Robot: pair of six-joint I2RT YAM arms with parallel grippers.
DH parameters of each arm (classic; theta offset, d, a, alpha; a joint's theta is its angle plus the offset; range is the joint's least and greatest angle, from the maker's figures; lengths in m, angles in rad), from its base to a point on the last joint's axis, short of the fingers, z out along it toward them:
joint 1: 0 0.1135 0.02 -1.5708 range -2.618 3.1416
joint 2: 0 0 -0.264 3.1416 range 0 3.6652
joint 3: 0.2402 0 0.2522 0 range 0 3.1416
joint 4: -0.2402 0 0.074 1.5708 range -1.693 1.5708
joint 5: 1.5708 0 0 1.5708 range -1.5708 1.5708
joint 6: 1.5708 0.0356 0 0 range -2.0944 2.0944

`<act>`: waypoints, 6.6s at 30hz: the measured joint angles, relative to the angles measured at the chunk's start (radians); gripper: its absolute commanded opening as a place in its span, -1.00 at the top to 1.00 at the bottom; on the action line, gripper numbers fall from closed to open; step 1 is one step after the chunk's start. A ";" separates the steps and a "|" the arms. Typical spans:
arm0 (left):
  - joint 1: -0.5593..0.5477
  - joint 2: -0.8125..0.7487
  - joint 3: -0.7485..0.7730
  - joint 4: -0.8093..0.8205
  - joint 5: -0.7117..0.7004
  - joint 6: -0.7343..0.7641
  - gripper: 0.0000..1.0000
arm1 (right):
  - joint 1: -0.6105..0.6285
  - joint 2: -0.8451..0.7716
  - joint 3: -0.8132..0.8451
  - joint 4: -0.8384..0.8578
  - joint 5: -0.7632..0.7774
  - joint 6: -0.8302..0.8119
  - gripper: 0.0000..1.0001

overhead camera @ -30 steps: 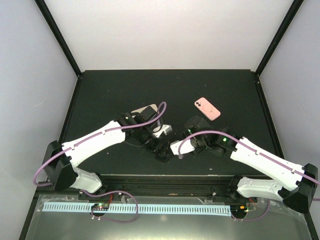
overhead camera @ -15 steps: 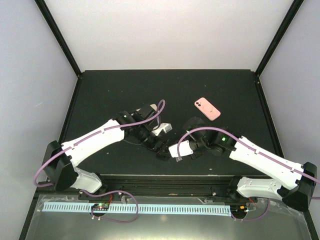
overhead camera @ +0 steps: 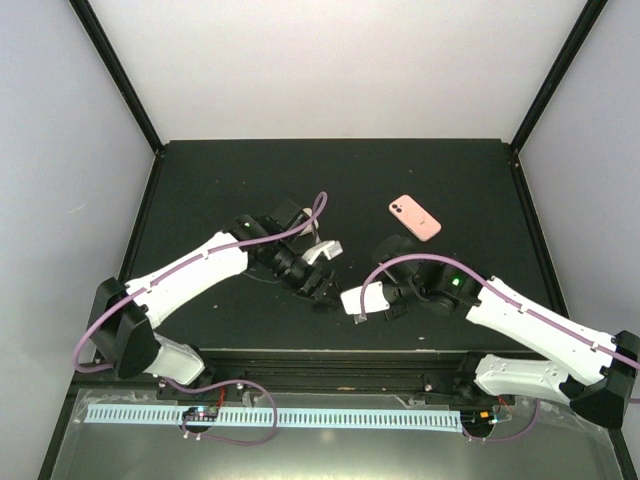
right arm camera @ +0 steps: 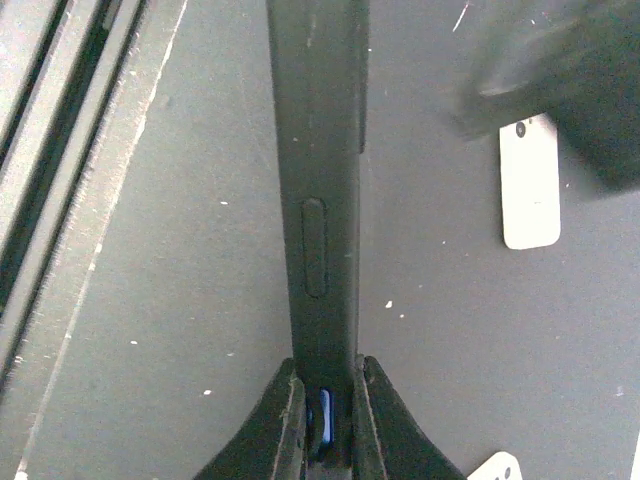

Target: Take the phone out of the phone case

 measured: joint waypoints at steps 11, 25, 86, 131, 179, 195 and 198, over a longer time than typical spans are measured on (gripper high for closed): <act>0.050 -0.747 -0.432 0.616 -0.293 -0.031 -0.83 | -0.422 -0.158 -0.085 0.021 -0.445 0.323 0.97; -0.052 -0.638 -0.641 1.105 -0.265 -0.151 -0.57 | -0.639 -0.186 -0.321 0.294 -1.164 0.665 0.97; -0.190 -0.342 -0.464 1.277 -0.241 -0.098 0.76 | -0.682 -0.245 -0.391 0.558 -1.336 0.931 0.97; 0.115 -0.105 -0.347 1.470 0.316 -0.539 0.97 | -0.452 -0.185 -0.099 0.020 -0.942 0.283 -0.16; 0.130 -0.063 -0.380 1.671 0.342 -0.721 0.97 | -0.391 -0.060 -0.022 0.013 -0.737 0.163 0.52; 0.151 -0.063 -0.378 1.682 0.229 -0.696 0.97 | -0.563 0.083 -0.022 0.122 -0.913 0.476 0.52; 0.152 -0.063 -0.378 1.683 0.228 -0.686 0.97 | -0.568 0.126 -0.022 0.168 -0.947 0.558 0.44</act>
